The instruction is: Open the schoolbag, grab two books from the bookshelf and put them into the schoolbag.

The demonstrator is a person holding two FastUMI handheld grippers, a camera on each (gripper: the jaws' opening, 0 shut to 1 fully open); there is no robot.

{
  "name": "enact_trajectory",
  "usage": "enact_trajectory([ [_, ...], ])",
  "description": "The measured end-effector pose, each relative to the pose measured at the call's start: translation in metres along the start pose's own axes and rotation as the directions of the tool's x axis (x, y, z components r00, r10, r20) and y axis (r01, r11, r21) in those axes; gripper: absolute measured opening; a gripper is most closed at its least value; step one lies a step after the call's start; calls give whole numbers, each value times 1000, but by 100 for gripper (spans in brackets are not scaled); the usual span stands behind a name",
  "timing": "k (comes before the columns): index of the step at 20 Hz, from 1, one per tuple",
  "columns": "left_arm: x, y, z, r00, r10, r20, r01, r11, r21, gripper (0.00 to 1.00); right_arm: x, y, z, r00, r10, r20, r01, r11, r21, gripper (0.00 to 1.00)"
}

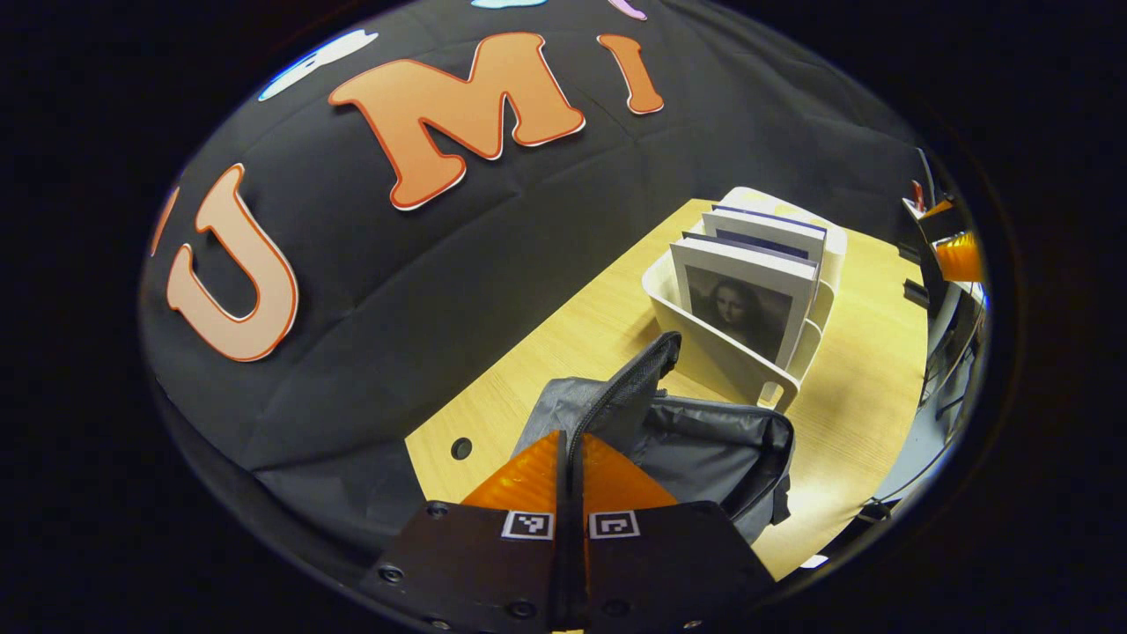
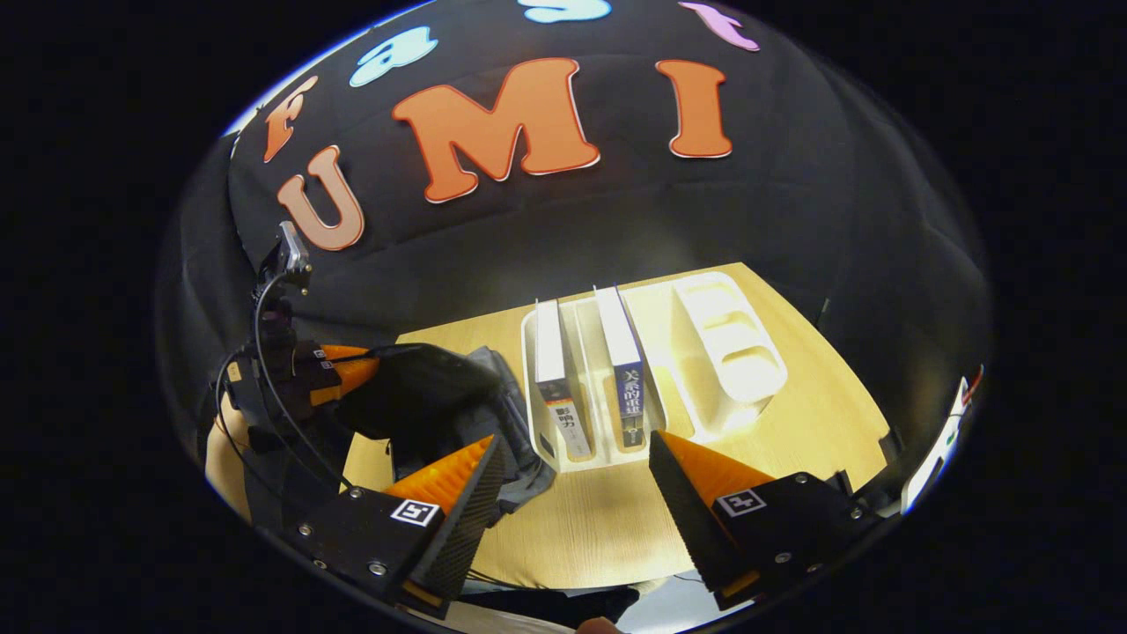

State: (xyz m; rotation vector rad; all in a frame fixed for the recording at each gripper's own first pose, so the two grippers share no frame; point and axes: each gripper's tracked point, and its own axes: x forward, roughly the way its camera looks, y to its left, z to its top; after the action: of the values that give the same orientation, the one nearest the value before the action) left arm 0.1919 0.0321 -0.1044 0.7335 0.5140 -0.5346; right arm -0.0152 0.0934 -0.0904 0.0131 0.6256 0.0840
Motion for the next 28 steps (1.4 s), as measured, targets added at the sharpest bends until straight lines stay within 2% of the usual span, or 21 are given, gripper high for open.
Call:
enact_trajectory([
  [5, 1, 6, -1, 1000, -9, 10, 9, 1000, -29, 1, 16, 30, 76, 999, 24, -44, -29, 993, -112, 98],
  [10, 6, 9, -2, 1000, -19, 3, 19, 999, -40, 1, 70, 52, 134, 987, 16, -157, -39, 989, -146, 98],
  [13, 9, 12, -1, 1000, -21, -3, 20, 999, -46, 0, 109, 55, 125, 948, -2, -317, -43, 990, -134, 98],
  [15, 11, 14, -3, 1000, -23, -8, 23, 998, -54, 1, 130, 52, 110, 919, -40, -392, -28, 986, -165, 99],
  [17, 13, 14, -6, 1000, -25, -11, 24, 998, -63, 1, 147, 45, 95, 884, -105, -457, 8, 978, -209, 99],
  [19, 16, 13, -9, 999, -27, -17, 26, 996, -81, 1, 160, 45, 74, 842, -126, -524, 10, 976, -218, 99],
  [24, 21, 12, -15, 999, -39, -34, 36, 994, -106, 1, 188, 35, 44, 784, -191, -590, 31, 962, -270, 99],
  [28, 24, 10, -21, 998, -52, -45, 46, 992, -119, 1, 206, 30, 28, 755, -194, -626, 42, 967, -249, 98],
])
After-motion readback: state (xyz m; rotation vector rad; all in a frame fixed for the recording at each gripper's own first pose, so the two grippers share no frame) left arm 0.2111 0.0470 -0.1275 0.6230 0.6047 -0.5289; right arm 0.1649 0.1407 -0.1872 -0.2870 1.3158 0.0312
